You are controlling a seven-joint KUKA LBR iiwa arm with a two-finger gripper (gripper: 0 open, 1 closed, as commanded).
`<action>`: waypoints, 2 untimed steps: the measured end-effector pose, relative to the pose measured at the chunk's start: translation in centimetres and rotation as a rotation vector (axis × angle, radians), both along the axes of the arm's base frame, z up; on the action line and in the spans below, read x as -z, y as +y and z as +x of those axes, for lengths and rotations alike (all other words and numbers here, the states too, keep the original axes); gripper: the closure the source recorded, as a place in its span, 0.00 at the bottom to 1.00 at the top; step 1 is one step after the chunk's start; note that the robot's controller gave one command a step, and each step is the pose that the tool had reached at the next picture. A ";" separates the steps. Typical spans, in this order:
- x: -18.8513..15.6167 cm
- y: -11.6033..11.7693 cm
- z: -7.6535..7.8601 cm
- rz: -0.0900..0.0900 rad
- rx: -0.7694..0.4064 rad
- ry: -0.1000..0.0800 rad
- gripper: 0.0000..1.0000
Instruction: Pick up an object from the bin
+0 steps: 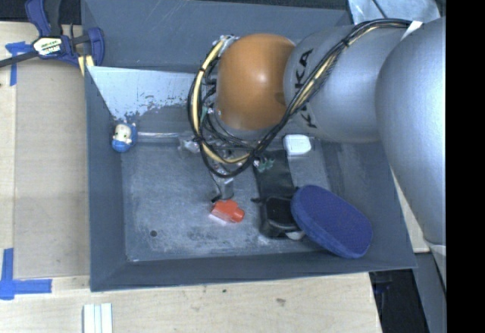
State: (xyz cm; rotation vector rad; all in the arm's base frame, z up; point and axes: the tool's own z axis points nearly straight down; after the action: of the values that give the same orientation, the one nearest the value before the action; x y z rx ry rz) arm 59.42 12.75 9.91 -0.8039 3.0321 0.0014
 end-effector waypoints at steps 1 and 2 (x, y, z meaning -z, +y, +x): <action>-2.1 -2.9 -7.7 -0.002 -0.167 0.004 0.00; 3.0 -8.2 -8.8 -0.004 -0.177 0.007 0.00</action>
Offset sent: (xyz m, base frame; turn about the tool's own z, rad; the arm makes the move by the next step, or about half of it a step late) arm -0.0766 -0.0281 0.0205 -0.1679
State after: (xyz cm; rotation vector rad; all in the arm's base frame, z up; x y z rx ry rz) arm 50.62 4.55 6.87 -1.0715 2.9563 -0.0009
